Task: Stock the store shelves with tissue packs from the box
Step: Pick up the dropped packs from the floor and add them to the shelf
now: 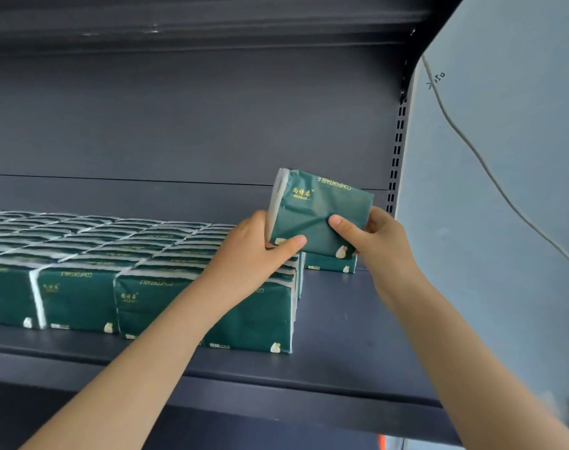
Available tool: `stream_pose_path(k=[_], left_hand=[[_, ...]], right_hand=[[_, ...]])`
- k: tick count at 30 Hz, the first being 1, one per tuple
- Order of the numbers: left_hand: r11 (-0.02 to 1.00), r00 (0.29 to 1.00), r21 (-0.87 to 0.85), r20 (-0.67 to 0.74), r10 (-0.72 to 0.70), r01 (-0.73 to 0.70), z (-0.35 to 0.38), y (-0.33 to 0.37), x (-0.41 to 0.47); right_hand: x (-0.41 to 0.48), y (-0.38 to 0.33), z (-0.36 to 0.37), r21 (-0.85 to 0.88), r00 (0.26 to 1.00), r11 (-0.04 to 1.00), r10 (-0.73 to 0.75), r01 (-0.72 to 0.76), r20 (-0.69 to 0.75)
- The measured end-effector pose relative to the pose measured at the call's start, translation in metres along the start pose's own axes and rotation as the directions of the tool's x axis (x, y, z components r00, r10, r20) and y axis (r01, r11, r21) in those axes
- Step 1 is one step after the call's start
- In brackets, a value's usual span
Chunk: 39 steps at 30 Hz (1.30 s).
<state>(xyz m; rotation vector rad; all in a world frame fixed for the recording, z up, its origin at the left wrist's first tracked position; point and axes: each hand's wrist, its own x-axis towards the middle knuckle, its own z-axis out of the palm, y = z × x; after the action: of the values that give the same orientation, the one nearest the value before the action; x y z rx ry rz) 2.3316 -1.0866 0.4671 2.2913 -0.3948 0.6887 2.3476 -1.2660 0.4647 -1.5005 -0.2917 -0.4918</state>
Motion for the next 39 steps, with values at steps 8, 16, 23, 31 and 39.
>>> stream_pose_path(k=[8,16,23,31,39], left_hand=[[0.783,0.948,0.534,0.189,0.256,-0.318,0.011,-0.033,-0.017],[0.672,0.879,0.595,0.134,0.458,-0.441,0.026,-0.049,-0.017],[0.681,0.835,0.531,0.099,0.541,-0.504,0.032,-0.056,-0.012],[0.643,0.807,0.548,0.105,0.581,-0.535,0.034,-0.058,-0.013],[0.638,0.804,0.552,0.107,0.584,-0.537,0.037,-0.060,-0.010]], right_hand=[[0.029,0.036,-0.014,-0.316,0.985,0.949,-0.047,-0.008,-0.166],[0.077,0.090,-0.024,-0.582,0.963,0.800,-0.020,-0.147,-0.270],[0.089,0.131,-0.028,-0.739,0.980,0.647,0.069,-0.188,-0.188],[0.092,0.142,-0.013,-0.820,0.968,0.522,0.057,-0.237,-0.243],[0.096,0.145,-0.021,-0.762,0.968,0.599,0.109,-0.246,-0.227]])
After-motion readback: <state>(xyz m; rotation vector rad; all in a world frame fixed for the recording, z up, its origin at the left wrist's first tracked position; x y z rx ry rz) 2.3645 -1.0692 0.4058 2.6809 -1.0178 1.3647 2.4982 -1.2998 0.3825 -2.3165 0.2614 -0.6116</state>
